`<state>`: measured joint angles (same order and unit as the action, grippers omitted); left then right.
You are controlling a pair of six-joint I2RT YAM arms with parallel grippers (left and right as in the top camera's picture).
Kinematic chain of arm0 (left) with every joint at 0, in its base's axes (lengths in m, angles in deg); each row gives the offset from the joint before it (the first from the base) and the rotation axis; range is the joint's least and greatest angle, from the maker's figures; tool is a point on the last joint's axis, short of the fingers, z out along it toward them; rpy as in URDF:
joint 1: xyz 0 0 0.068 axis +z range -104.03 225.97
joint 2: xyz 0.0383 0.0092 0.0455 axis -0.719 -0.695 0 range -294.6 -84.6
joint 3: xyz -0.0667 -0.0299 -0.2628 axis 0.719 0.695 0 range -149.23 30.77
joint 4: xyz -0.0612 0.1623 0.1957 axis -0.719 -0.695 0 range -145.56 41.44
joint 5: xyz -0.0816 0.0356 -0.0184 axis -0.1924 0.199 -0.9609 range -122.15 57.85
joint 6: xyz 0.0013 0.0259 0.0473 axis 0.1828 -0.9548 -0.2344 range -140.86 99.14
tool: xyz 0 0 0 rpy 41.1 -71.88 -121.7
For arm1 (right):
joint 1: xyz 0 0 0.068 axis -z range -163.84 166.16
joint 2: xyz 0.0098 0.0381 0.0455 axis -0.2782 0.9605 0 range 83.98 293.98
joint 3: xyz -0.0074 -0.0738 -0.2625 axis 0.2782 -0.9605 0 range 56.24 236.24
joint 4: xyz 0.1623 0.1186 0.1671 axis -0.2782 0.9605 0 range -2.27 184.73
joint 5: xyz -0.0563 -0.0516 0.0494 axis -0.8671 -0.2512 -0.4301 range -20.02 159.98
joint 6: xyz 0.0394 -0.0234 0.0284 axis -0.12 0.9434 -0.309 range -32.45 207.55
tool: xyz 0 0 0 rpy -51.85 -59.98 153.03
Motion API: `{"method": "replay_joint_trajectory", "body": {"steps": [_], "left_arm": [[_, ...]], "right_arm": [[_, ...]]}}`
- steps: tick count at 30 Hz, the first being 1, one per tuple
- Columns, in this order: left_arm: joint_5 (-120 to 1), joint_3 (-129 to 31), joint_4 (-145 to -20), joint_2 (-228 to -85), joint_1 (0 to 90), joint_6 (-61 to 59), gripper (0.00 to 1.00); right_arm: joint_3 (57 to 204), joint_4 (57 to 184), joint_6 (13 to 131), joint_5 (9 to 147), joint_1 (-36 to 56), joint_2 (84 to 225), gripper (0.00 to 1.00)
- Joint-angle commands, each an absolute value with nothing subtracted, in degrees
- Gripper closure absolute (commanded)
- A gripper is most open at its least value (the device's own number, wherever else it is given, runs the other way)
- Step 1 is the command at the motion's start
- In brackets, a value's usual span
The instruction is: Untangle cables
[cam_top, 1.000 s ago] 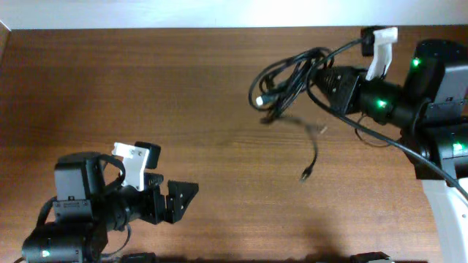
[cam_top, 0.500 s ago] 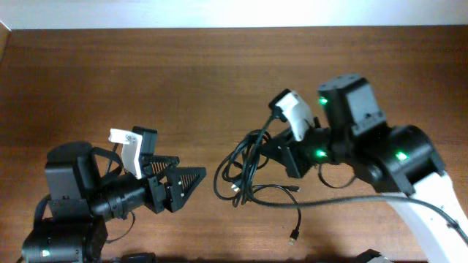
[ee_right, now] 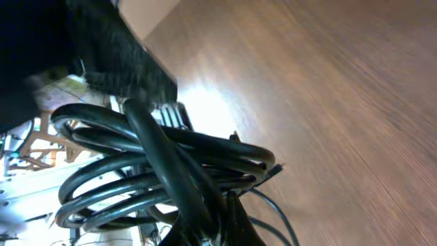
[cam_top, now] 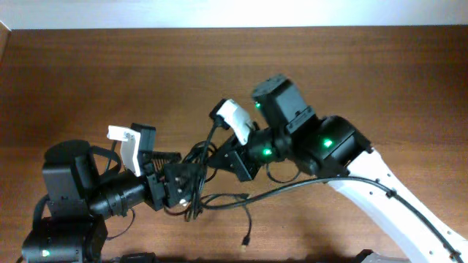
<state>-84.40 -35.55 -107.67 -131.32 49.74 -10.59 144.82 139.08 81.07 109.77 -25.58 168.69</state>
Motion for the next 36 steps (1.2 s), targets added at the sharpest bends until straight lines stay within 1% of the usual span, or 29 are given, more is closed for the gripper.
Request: {"method": "replay_joint_trajectory", "body": {"steps": [1, 3, 4, 7, 8, 9, 10, 11, 12, 13, 14, 19, 20, 22, 25, 29, 31, 32, 34, 35, 36], "left_arm": [[-84.66, -36.03, -107.54, -131.36, 49.87, -11.05, 0.87], [-83.02, -36.03, -107.83, -131.36, 49.87, -11.05, 0.98], [-82.04, -36.03, -108.18, -131.36, 49.87, -11.05, 0.99], [-82.06, -36.03, -108.42, -131.36, 49.87, -11.05, 0.93], [-82.04, -36.03, -108.83, -131.36, 49.87, -11.05, 0.92], [-81.84, -36.03, -109.31, -131.36, 49.87, -11.05, 0.92], [-81.82, -36.03, -109.62, -131.36, 49.87, -11.05, 0.91], [-81.82, -36.03, -109.68, -131.36, 49.87, -11.08, 0.91], [-81.82, -36.03, -109.68, -131.36, 49.87, -11.08, 0.91], [-81.82, -36.03, -109.71, -131.36, 49.87, -11.05, 0.91], [-81.82, -36.03, -109.68, -131.36, 49.87, -11.08, 0.91], [-81.82, -36.03, -109.97, -131.36, 49.87, -11.08, 0.9], [-81.52, -36.03, -110.21, -131.36, 49.87, -11.08, 0.89], [-79.37, -36.03, -111.41, -131.36, 49.87, -11.08, 0.9], [-79.22, -36.03, -112.09, -131.36, 49.87, -11.08, 0.89], [-79.22, -36.03, -112.07, -131.36, 49.87, -11.08, 0.88], [-79.24, -36.03, -112.07, -131.36, 49.87, -11.05, 0.87], [-79.26, -36.03, -112.07, -131.36, 49.87, -11.05, 0.87], [-80.9, -36.03, -111.85, -131.36, 49.87, -11.03, 0.84], [-81.78, -36.03, -111.45, -131.36, 49.87, -11.03, 0.83], [-84.25, -36.03, -109.66, -131.36, 49.85, -10.9, 0.83]], "right_arm": [[145.06, 136.42, 77.57, 111.81, -26.21, 168.34, 0.96], [145.06, 135.7, 77.57, 111.81, -26.21, 168.34, 0.96], [145.06, 135.13, 77.55, 111.78, -26.19, 168.32, 0.96], [145.06, 132.0, 74.64, 111.81, -26.19, 168.3, 0.96], [145.06, 130.43, 74.55, 111.78, -26.19, 168.3, 0.94], [145.06, 129.01, 74.55, 111.78, -26.19, 168.3, 0.83], [145.06, 128.31, 74.53, 111.78, -26.19, 168.3, 0.81], [145.06, 127.94, 74.53, 111.78, -26.19, 168.3, 0.76], [145.06, 127.76, 74.53, 111.78, -26.19, 168.3, 0.75], [145.06, 127.56, 74.53, 111.78, -26.19, 168.3, 0.91], [145.06, 127.5, 74.53, 111.78, -26.19, 168.3, 0.96], [145.06, 125.55, 74.27, 110.84, -25.8, 168.3, 0.96], [145.06, 124.31, 72.1, 109.64, -24.9, 168.25, 0.96], [145.06, 121.2, 69.42, 109.82, -22.32, 168.23, 0.96], [145.06, 117.45, 66.86, 110.76, -17.8, 167.9, 0.96], [145.06, 116.57, 65.37, 112.44, -12.58, 165.74, 0.96], [145.06, 119.83, 65.48, 116.46, -12.34, 165.48, 0.51], [145.06, 122.71, 66.29, 117.66, -12.44, 165.5, 0.48], [145.06, 128.81, 70.79, 117.58, -13.49, 165.5, 0.48], [145.06, 130.41, 72.61, 117.6, -14.24, 165.5, 0.49], [145.06, 131.7, 75.06, 117.58, -15.46, 165.5, 0.51]]}}
